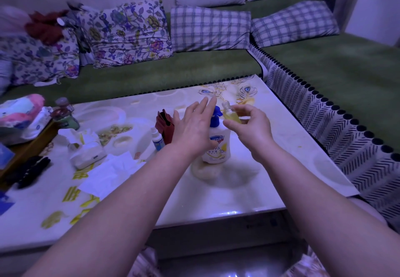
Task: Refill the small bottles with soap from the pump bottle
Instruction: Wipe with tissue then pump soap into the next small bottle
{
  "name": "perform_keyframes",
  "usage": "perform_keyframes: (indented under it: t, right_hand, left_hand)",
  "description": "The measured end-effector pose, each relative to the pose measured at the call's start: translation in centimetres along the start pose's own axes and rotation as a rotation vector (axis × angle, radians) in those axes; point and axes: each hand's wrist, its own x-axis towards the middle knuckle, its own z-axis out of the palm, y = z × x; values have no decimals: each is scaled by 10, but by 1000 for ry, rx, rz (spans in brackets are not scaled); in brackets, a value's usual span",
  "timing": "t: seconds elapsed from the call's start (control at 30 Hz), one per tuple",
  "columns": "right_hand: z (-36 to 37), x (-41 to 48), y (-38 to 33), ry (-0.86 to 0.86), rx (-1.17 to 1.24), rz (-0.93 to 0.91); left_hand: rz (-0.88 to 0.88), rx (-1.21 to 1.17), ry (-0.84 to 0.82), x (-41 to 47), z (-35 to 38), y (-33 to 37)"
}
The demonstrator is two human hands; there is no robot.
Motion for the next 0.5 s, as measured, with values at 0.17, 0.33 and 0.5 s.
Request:
perform_keyframes:
  t: [0.17, 0.33, 0.5]
  right_hand:
    - [-5, -4, 0, -124, 167, 20]
    - [-3, -9, 2, -264, 260, 64]
    - [4, -16, 4, -350, 279, 80]
  left_hand:
    - [-58, -17, 21, -5, -6, -1]
    - [-98, -17, 32, -15, -7, -10]
    - [-155, -38, 49, -31, -8, -27]
